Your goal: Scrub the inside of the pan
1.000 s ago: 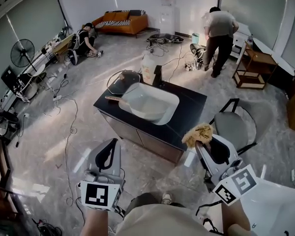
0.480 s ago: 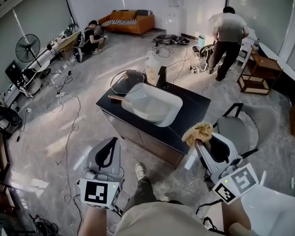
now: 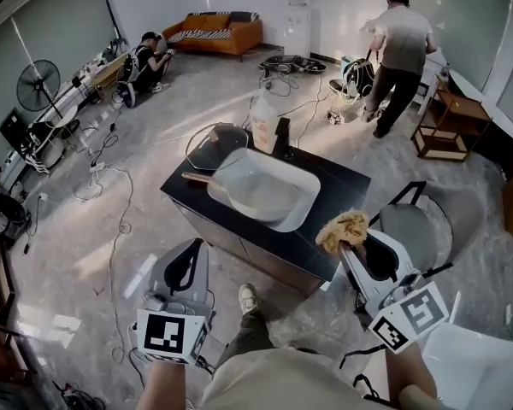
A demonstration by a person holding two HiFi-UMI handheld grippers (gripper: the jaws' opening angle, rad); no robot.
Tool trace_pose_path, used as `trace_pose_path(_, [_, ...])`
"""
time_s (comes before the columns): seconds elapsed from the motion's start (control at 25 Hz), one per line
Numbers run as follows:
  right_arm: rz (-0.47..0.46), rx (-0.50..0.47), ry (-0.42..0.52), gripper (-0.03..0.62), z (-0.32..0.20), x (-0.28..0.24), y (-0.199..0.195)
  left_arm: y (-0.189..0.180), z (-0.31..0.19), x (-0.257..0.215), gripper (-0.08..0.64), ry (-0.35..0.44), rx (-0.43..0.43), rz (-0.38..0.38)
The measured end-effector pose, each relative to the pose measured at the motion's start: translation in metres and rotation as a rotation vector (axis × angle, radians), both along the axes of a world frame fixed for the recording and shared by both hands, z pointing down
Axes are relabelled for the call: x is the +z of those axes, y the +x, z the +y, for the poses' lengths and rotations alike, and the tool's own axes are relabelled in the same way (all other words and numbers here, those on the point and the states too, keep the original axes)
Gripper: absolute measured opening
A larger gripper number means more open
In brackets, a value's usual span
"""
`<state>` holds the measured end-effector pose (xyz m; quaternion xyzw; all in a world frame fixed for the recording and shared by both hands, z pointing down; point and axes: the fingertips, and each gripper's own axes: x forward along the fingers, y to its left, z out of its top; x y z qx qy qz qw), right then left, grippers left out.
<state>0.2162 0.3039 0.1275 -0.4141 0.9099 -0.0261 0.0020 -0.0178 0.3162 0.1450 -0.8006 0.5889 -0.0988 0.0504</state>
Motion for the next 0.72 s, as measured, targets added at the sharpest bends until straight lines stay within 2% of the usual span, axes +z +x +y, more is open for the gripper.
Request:
trace_pose_path(0.36, [0.020,0.048,-0.042,0.124,-0.080,0.007,-0.031,-0.030,-0.091,0.007,0.002,-0.046,0.049,0.007])
trace_pose_path(0.72, [0.047,0.118,-0.088,0.124,-0.162,0.011,-0.074,-0.077,-0.185,0.016,0.002,-0.095,0.103,0.017])
